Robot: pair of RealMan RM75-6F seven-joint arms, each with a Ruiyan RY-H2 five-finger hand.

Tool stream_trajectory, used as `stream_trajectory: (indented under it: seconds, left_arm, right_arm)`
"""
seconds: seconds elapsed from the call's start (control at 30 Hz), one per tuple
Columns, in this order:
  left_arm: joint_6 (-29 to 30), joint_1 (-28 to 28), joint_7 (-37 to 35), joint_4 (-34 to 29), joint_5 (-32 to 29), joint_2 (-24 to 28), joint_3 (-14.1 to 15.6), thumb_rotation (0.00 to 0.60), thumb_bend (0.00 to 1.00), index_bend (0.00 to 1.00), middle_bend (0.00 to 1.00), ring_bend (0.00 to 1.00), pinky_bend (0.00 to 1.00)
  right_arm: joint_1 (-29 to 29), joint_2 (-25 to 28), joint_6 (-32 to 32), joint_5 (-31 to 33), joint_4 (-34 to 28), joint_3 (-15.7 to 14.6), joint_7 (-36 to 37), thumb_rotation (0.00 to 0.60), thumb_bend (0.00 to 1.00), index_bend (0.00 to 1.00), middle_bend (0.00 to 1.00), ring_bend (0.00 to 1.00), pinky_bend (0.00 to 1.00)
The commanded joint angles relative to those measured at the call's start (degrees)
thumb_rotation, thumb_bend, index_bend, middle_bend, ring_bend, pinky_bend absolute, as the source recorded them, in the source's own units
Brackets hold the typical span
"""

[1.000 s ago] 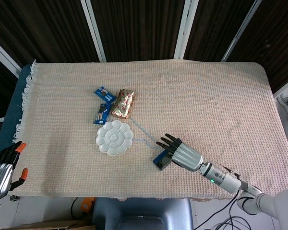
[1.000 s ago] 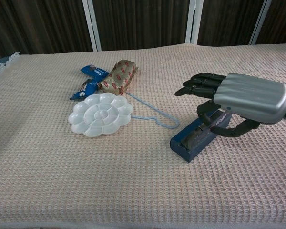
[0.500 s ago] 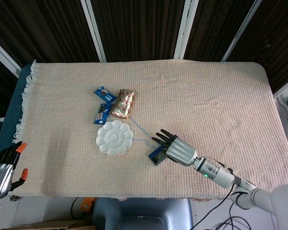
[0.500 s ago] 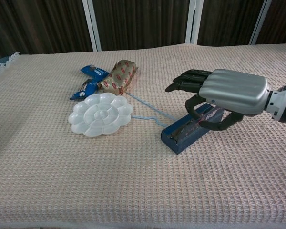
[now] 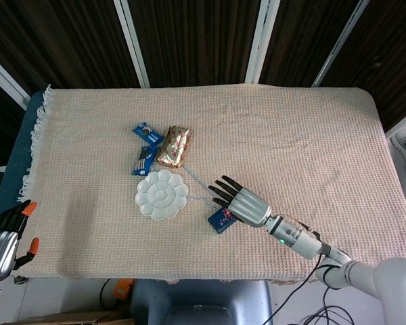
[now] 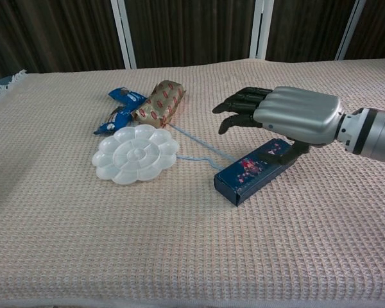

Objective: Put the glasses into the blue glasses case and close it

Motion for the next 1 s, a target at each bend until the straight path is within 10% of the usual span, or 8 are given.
stream_trajectory:
  seconds: [0.03,1.0]
  left_arm:
    - [0.0,0.0,0.1,0.0,0.1,0.0,0.0,0.6,0.45,0.0,0.04,0.08,0.13]
    - [0.0,-0.1,1.5,-0.2,0.2,-0.6,0.0,0.6,0.45,0.0,0.04,0.08,0.13]
  right_arm:
    - [0.3,-0.5,-0.7,0.5,0.4,0.4,-0.5,0.6,0.55,0.31,0.14,0.04,0.09]
    - [-2.6,3.4,1.5,-0.3,-3.1,-2.1,-2.3,0.6,0.22,0.24,0.08,0.0,0.05]
